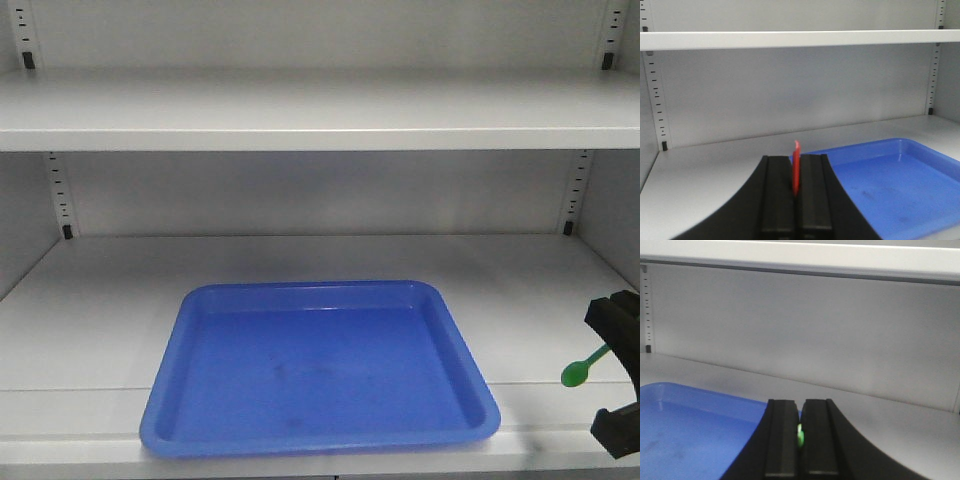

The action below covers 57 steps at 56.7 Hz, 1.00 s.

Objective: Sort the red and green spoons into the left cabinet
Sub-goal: 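Turn and drive up to the open cabinet with the blue tray, then extend both grippers with the spoons over the blue tray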

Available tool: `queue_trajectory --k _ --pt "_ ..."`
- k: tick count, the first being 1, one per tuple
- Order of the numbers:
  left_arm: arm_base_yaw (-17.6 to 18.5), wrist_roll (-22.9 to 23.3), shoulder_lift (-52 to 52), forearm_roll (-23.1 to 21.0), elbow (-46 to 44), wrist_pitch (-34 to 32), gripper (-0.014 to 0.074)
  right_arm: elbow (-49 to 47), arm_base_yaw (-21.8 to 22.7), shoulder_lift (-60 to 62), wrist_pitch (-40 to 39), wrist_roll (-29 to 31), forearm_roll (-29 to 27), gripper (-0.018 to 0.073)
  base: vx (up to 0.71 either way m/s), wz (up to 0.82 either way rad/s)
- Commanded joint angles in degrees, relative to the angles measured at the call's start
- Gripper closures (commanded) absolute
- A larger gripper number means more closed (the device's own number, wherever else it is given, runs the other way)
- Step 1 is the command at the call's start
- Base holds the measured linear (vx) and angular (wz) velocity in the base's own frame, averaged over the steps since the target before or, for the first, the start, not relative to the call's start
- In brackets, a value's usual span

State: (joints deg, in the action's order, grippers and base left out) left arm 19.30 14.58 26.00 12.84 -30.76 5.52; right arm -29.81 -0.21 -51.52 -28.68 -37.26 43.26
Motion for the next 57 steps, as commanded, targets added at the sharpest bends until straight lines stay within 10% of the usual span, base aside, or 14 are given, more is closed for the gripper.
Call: queue_trajectory --k 1,57 --pt "0.01 0.43 0.27 -0.04 -1.5 -4.62 0.06 -2.04 0.08 0.7 -3.49 -0.05 -1.41 0.0565 0.26 -0.03" --pt "0.01 0.43 0.27 -0.04 -1.5 -4.62 0.06 -2.04 0.08 0.7 -3.49 -0.05 -1.41 0.0565 0.11 0.0"
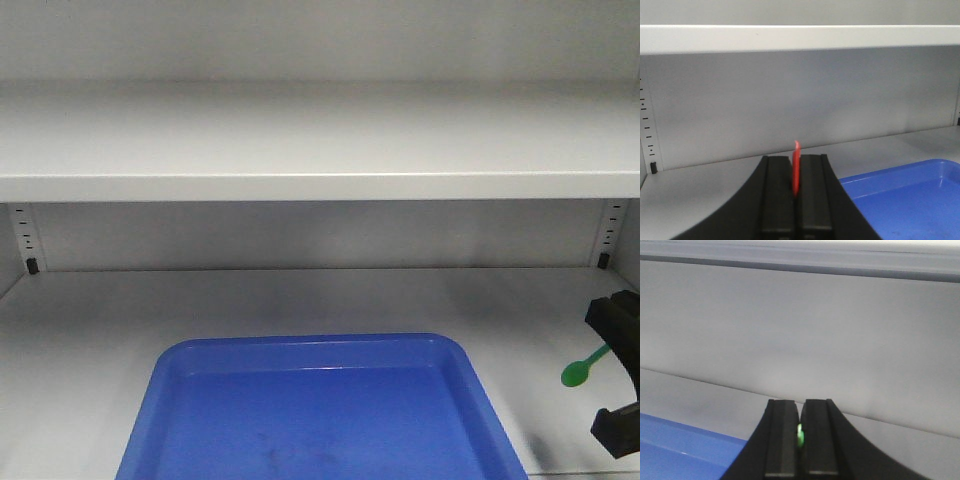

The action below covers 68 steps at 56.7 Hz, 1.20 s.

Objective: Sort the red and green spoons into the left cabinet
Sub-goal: 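Extend both grippers with the spoons over the blue tray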

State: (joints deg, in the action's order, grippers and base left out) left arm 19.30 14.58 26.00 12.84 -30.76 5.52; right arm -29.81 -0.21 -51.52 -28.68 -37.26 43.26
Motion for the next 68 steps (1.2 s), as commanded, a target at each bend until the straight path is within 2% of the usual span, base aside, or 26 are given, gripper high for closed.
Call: queue_trajectory --k 1,42,47,54,59,68 --pt "0.01 0.43 0.27 -0.04 -1.5 -4.62 0.06 -2.04 0.08 0.7 -3.49 -0.05 -1.41 0.0565 0.0 0.0" --pt "0.01 0.58 0.34 -0.44 -1.5 -4.93 0.06 -2.04 0.08 0.7 -3.9 -0.05 -1.41 0.0565 0.0 0.0" --pt "0.09 0.89 1.16 -0.51 -1.5 -7.99 0.06 -2.04 0.08 0.41 -4.88 -0.05 -1.41 0.0565 0.0 0.0" --pt "0.12 1.0 5.32 -0.51 -1.5 -16.32 0.06 -2.04 0.01 -2.11 -12.44 -0.43 -0.66 0.0565 0.0 0.0" --pt "0.8 4.72 10.53 -0.46 -1.57 -21.66 0.06 -2.11 0.01 -4.51 -17.98 -2.01 1.78 0.0565 0.0 0.0" --pt "4.59 18.74 20.49 0.19 -2.52 -28.45 0.06 -2.11 0.01 -7.87 -23.28 -12.13 6.67 0.0563 0.0 0.0"
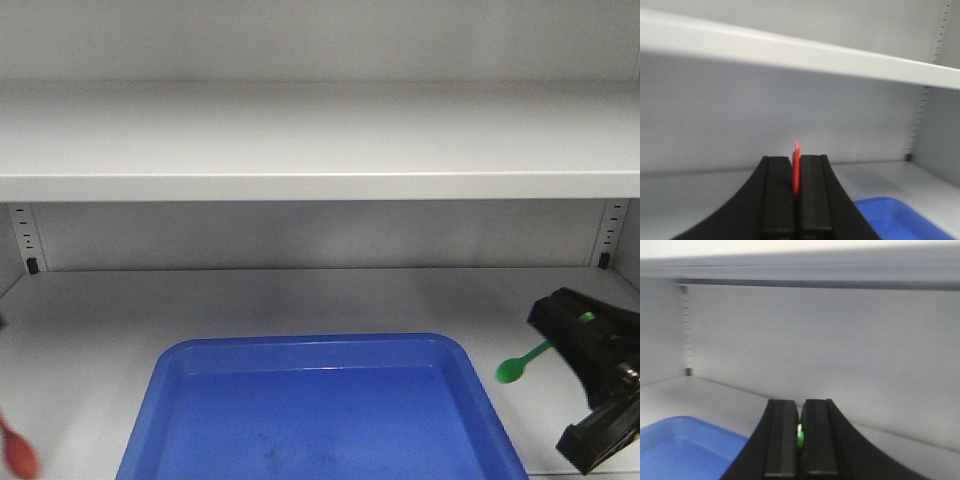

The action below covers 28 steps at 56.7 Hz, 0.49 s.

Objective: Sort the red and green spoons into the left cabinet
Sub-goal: 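Extend both grippers with the spoons over the blue tray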

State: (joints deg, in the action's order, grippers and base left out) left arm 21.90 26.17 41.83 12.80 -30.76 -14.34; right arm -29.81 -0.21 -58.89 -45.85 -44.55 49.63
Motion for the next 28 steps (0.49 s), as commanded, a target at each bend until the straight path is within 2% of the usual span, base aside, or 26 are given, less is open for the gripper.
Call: queue_trajectory --k 1,8,16,28 --pt "2.62 8.77 6.05 0.59 -2.84 -9.57 0.06 -2.11 0.01 -0.78 -6.34 -5.89 0.62 0.0561 0.0 0.0" --pt "6.29 15.47 14.39 4.83 -6.53 -15.21 0.06 -2.22 0.01 -2.08 -7.62 -10.05 1.38 0.0559 0.0 0.0" --pt "9.78 19.05 22.51 11.58 -12.19 -16.0 0.0596 -2.22 0.01 -2.48 -7.62 -12.05 1.44 0.0556 0.0 0.0" --pt "13.37 18.79 28.39 12.0 -16.83 -14.15 0.0597 -2.22 0.01 -2.48 -7.62 -12.1 3.03 0.055 0.0 0.0"
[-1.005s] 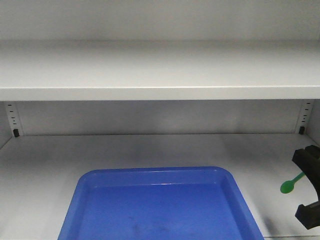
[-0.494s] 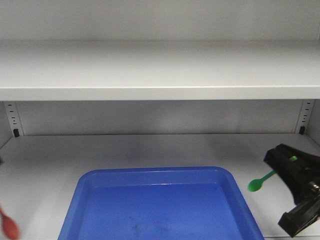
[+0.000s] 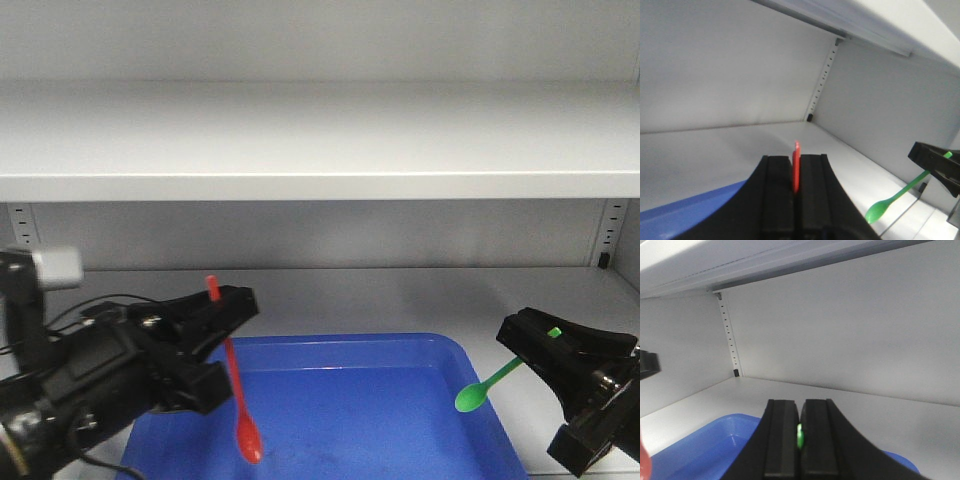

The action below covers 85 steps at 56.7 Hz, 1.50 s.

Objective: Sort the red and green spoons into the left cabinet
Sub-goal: 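Extend both grippers with the spoons over the blue tray, then lower both spoons into the tray and open both grippers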

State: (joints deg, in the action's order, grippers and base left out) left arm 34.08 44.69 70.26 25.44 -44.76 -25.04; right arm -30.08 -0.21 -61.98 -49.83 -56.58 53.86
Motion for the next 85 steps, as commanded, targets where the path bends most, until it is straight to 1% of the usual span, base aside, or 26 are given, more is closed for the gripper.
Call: queue_trajectory --k 1,8,17,21,27,29,34,41,44,51,55,57,61,67,75,85 --pt "1.47 0.13 0.11 -0.63 -2.95 -3.17 0.0597 -1.96 0.01 0.6 -3.64 -0.08 -1.02 0.0551 0.0 0.0" --pt "1.96 0.13 0.95 -0.63 -3.21 -2.12 0.0597 -1.96 0.01 0.53 -3.64 -0.21 0.24 0.0547 0.0 0.0" --pt "1.96 0.13 3.2 -0.63 -3.21 -3.41 0.0596 -1.96 0.01 0.53 -3.01 -0.21 0.47 0.0535 0.0 0.0" --pt "1.96 0.13 4.12 -0.63 -3.21 -5.61 0.0592 -1.96 0.01 0.53 -3.22 -0.88 1.66 0.0519 0.0 0.0" --pt "1.96 0.13 5.81 -0.63 -3.21 -9.86 0.0577 -1.96 0.01 0.36 -3.21 -3.43 5.42 0.0483 0.0 0.0" --pt "1.96 0.13 6.57 -0.63 -3.21 -10.77 0.0564 -1.96 0.01 0.1 -3.21 -3.93 6.34 0.0468 0.0 0.0" --pt "1.96 0.13 8.17 -0.63 -3.21 -12.41 0.0519 -1.96 0.01 -0.58 -3.27 -4.1 6.6 0.0417 0.0 0.0" --pt "1.96 0.13 9.62 -0.5 -3.21 -13.86 0.0402 -1.96 0.01 -0.64 -3.37 -4.1 6.54 0.0294 0.0 0.0" --pt "1.96 0.13 9.95 -0.46 -3.21 -14.04 0.0326 -1.96 0.01 -0.64 -3.31 -4.1 6.6 0.0223 0.0 0.0" --pt "1.96 0.13 10.18 -0.39 -3.21 -14.09 0.0093 -1.96 0.01 -0.64 -3.19 -4.1 6.39 0.0038 0.0 0.0" --pt "1.96 0.13 10.18 0.48 -3.21 -14.15 -0.0012 -1.96 0.01 -0.64 -3.33 -4.1 5.93 -0.0048 0.0 0.0" --pt "1.96 0.13 10.18 0.97 -3.21 -14.22 -0.006 -1.96 0.01 -0.64 -3.43 -4.1 5.75 -0.0076 0.0 0.0" --pt "1.96 0.13 10.18 1.04 -3.21 -14.5 -0.011 -1.96 0.01 -0.64 -3.43 -4.1 5.75 -0.0103 0.0 0.0" --pt "1.91 -0.86 10.18 0.94 -3.21 -16.05 -0.0118 -1.96 0.06 -0.64 -3.43 -4.04 5.69 -0.0095 0.0 0.0" --pt "1.91 -6.8 10.18 0.38 -3.21 -19.63 -0.0088 -1.96 0.06 -0.64 -3.43 -3.34 5.68 -0.0065 0.0 0.0" --pt "1.91 -7.21 10.18 0.45 -3.13 -20.64 -0.001 -1.96 0.06 1.35 -3.31 -1.72 5.82 -0.0007 0.0 0.0"
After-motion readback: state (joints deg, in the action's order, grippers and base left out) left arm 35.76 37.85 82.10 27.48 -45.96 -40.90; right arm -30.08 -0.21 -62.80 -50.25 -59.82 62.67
